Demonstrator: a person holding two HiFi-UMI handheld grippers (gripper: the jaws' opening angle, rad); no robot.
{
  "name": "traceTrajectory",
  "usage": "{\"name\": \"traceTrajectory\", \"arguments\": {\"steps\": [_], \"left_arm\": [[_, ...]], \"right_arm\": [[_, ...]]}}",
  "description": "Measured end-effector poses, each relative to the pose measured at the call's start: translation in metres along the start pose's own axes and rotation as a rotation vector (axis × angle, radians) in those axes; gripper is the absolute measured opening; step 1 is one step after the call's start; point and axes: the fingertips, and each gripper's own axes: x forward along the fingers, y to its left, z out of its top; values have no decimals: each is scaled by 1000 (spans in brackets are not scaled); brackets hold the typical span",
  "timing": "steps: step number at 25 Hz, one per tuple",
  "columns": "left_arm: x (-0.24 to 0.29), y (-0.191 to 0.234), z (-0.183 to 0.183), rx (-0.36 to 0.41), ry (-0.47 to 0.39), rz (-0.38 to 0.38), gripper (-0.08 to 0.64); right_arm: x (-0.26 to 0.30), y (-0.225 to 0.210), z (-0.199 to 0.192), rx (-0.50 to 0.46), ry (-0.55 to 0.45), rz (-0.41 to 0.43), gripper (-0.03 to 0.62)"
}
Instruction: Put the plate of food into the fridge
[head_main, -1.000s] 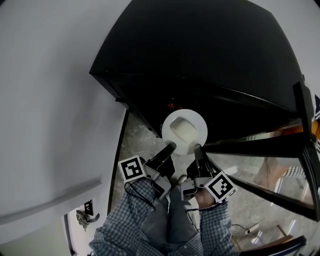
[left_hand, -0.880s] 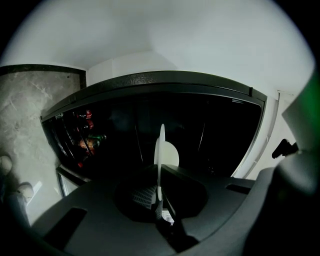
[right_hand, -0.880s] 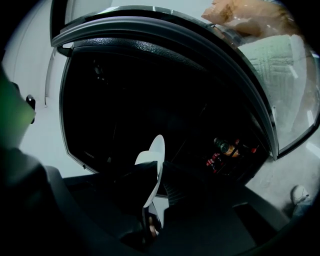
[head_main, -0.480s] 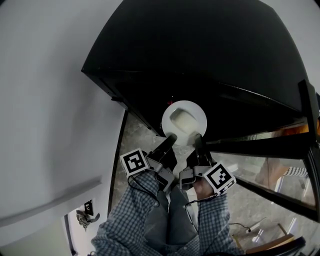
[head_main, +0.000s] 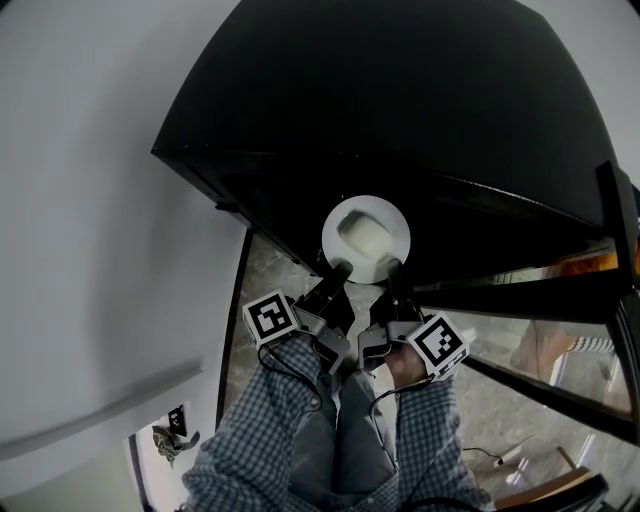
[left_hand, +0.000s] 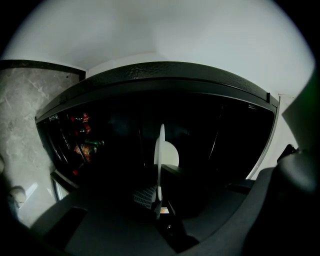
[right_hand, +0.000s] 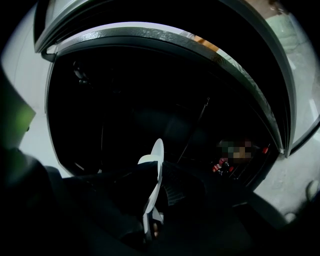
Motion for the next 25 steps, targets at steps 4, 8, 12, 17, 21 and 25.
{"name": "traceTrajectory", "arguments": {"steps": [4,8,12,17,21,25], "left_arm": [[3,2,2,2,6,-2,20],[5,5,3,-6,8,-5,20],[7,9,6,-12,7,-3,20],[12,12,9,-14,11,-3,20],[18,14,8,-9,20,0,20],[21,17,8,-20,19,5,20]], "right_arm": [[3,-2,2,19,-13,17,32],[5,-5,2,75,-39,40,29],[8,-9,2,115,-59,41,26],[11,-13,3,154,-89,35,26],[12,-19,5,193,-105,33,26],[10,-22,1,194,-86,37,26]]}}
